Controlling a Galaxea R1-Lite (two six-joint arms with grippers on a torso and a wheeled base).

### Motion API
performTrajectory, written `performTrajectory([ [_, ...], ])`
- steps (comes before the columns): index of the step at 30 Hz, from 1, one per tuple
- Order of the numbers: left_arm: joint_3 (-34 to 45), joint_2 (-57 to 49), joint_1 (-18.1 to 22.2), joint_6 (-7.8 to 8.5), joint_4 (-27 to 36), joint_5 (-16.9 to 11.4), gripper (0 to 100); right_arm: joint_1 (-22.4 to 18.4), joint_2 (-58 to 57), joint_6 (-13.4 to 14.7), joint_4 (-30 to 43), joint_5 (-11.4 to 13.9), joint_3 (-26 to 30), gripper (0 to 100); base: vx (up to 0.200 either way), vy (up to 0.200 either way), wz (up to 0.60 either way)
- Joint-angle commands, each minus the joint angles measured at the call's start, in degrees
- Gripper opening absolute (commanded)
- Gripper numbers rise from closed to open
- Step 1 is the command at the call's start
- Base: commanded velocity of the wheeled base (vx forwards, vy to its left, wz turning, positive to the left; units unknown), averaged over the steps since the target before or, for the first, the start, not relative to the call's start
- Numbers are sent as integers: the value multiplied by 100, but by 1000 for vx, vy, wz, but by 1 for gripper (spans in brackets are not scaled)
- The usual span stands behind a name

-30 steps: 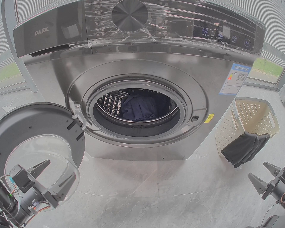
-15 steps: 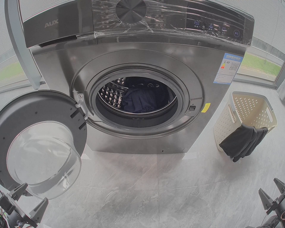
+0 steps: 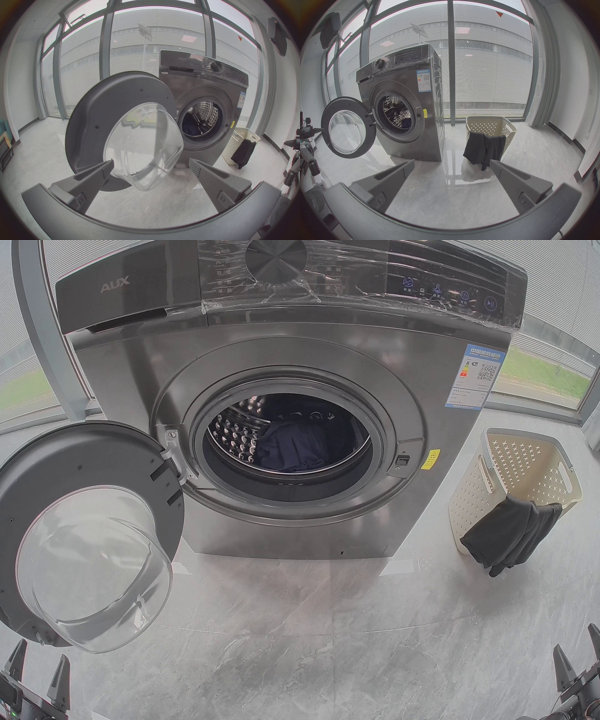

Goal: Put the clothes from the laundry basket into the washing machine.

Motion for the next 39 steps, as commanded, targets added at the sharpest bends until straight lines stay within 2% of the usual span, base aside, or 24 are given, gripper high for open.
performTrajectory([
  [1,92,-329,-25,112,137,81,100,-48,-197,-58,18,23,84,100,0,0,0],
  [3,92,-329,-42,209,181,28,100,-48,-197,-58,18,23,84,100,0,0,0],
  [5,92,-329,-42,235,190,28,100,-48,-197,-58,18,23,84,100,0,0,0],
  [18,92,-329,-42,226,199,19,100,-48,-197,-58,18,23,84,100,0,0,0],
  [39,92,-329,-42,226,199,19,100,-48,-197,-58,18,23,84,100,0,-200,0],
])
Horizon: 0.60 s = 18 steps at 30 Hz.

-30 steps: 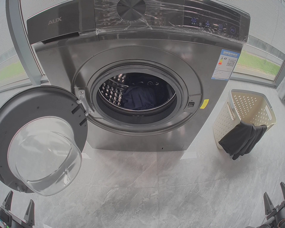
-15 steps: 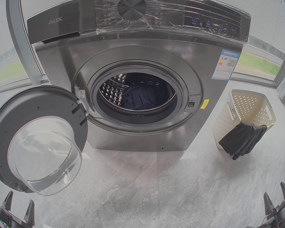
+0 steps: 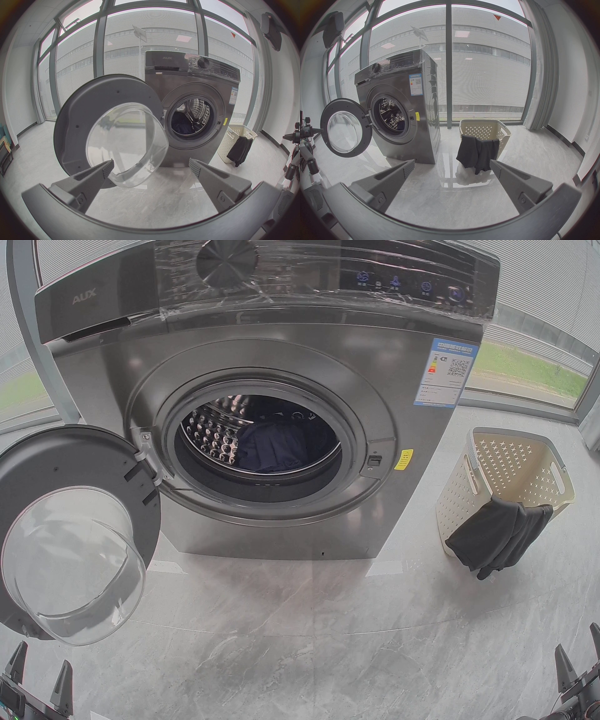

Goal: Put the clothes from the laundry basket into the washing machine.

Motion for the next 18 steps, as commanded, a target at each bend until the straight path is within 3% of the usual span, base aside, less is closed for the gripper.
performTrajectory([
  [1,92,-46,4,1,-4,4,100,-2,-9,-2,-1,1,84,100,0,-200,0],
  [12,92,-46,4,1,-4,4,100,-2,-9,-2,-1,1,84,100,0,-200,0],
  [18,92,-46,4,-8,-4,4,100,-2,-9,-2,-1,1,84,100,0,0,0],
])
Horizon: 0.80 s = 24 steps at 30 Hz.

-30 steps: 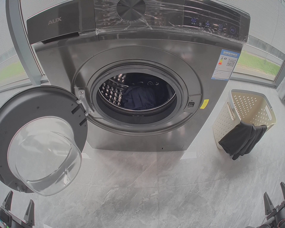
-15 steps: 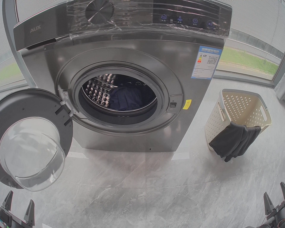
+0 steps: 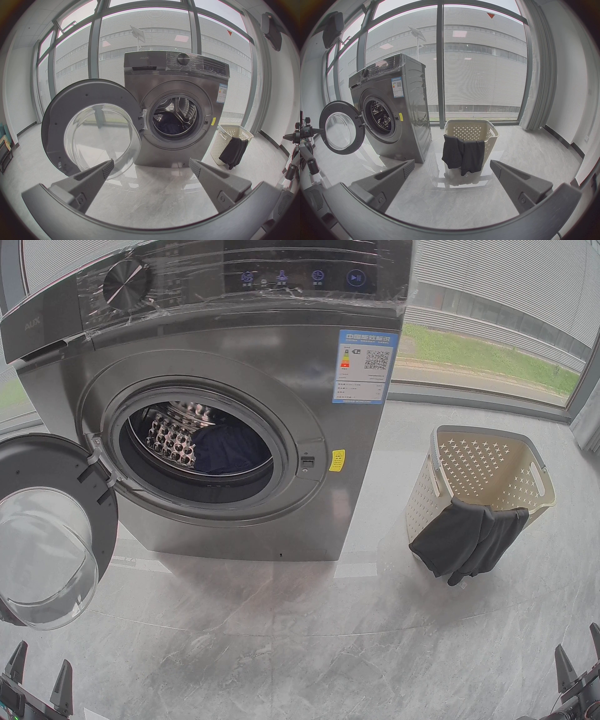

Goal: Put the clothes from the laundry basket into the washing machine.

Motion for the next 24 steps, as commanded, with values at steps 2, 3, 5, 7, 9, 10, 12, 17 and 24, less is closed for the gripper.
performTrajectory([
  [2,92,-53,-1,-4,0,4,100,-4,-15,-2,-1,1,84,100,0,0,0],
  [3,92,-53,-1,-4,0,4,100,-4,-15,-2,-1,1,84,100,0,0,0],
  [5,92,-53,-1,-4,0,4,100,-4,-15,-2,-1,1,84,100,0,-200,0],
  [7,92,-53,-1,-4,0,4,100,-4,-15,-2,-1,1,84,100,0,-200,0],
  [9,92,-53,-1,-13,0,4,100,-4,-15,-2,-1,1,84,100,0,-200,0],
  [10,92,-53,-1,-13,0,-5,100,-4,-15,-2,-1,1,84,100,0,-200,0],
  [12,92,-53,-1,-13,0,-5,100,-4,-15,-2,-1,1,84,100,0,-200,0],
  [17,92,-53,-1,-22,0,-75,100,-4,-15,-2,-1,1,84,100,0,0,0],
  [24,92,-53,-1,22,27,-75,100,-4,-15,-2,-1,1,84,100,0,-86,0],
])
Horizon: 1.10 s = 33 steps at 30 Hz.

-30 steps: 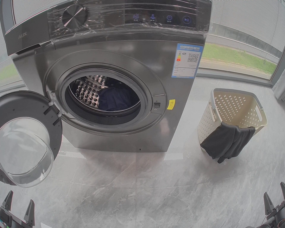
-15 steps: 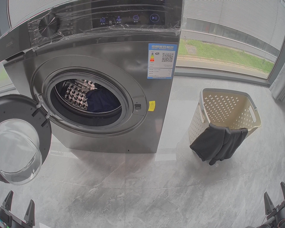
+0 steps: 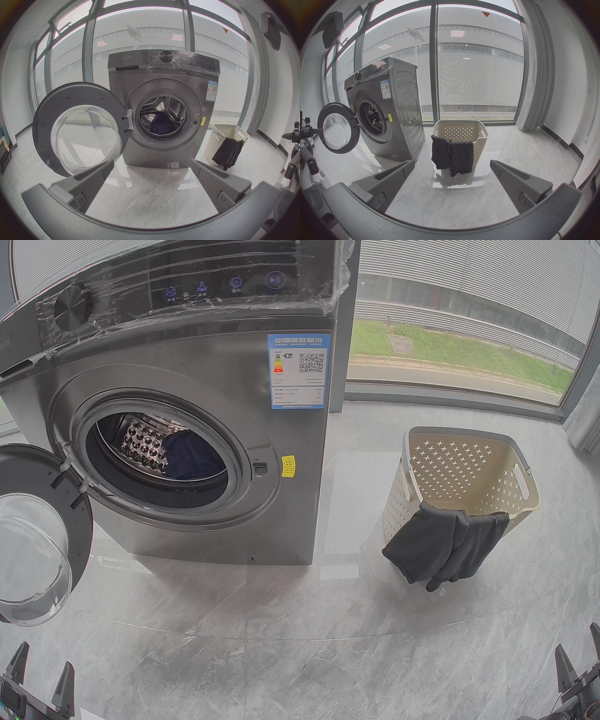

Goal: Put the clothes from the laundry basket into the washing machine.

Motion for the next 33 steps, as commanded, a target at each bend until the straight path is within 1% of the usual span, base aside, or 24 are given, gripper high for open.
performTrajectory([
  [1,92,-64,-2,3,1,4,100,0,-20,-2,-3,1,84,100,0,-200,0],
  [8,92,-64,-2,-6,1,4,100,0,-20,-2,-3,1,84,100,0,-200,0],
  [10,92,-64,-2,29,18,-31,100,0,-20,-2,-3,1,84,100,0,-200,0],
  [15,92,-64,-2,20,27,-58,100,0,-20,-2,-3,1,84,100,0,-200,0],
  [21,92,-64,-2,11,27,-58,100,0,-20,-2,-3,1,84,100,0,0,0],
  [33,92,-64,-2,11,27,-58,100,0,-20,-2,-3,1,84,100,0,-200,0],
])
